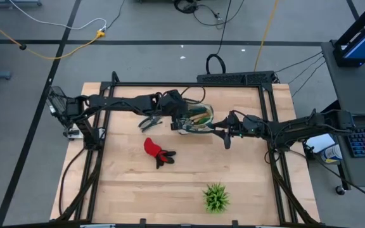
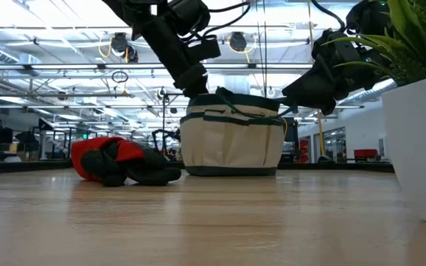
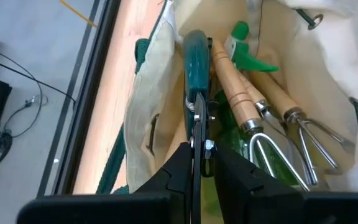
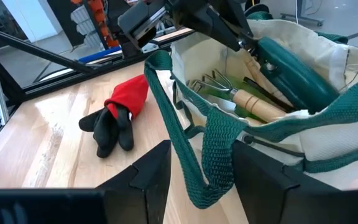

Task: Pick & Place Garden tools in Gardening bag
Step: Put the right blue fruit pruner into the gardening bag

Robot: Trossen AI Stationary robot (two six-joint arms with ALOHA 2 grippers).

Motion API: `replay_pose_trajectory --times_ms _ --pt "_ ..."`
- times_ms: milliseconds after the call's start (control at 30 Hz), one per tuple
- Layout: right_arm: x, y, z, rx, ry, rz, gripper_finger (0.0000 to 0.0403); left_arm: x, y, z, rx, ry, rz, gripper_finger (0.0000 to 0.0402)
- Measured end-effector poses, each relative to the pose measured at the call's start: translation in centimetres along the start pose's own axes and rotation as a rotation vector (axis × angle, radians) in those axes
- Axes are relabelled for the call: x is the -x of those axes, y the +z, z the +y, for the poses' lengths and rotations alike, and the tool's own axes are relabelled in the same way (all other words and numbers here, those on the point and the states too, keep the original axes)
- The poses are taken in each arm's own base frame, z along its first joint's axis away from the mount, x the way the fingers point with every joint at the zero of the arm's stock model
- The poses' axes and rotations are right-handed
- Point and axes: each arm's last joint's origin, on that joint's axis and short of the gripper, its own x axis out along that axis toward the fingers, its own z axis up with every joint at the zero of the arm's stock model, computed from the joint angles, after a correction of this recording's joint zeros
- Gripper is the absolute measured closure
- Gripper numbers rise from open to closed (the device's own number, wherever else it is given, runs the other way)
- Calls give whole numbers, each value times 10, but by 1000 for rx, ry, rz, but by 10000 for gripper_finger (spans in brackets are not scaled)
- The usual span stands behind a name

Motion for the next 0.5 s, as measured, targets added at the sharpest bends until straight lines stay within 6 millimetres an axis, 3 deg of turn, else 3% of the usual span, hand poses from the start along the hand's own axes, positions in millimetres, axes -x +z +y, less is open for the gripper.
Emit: replay_pose_trajectory --times_ms 267,500 --pt "0 0 0 0 0 0 245 -4 -4 1 -12 -16 28 349" --pt "0 0 0 0 0 0 245 -4 -4 0 -59 -36 18 281"
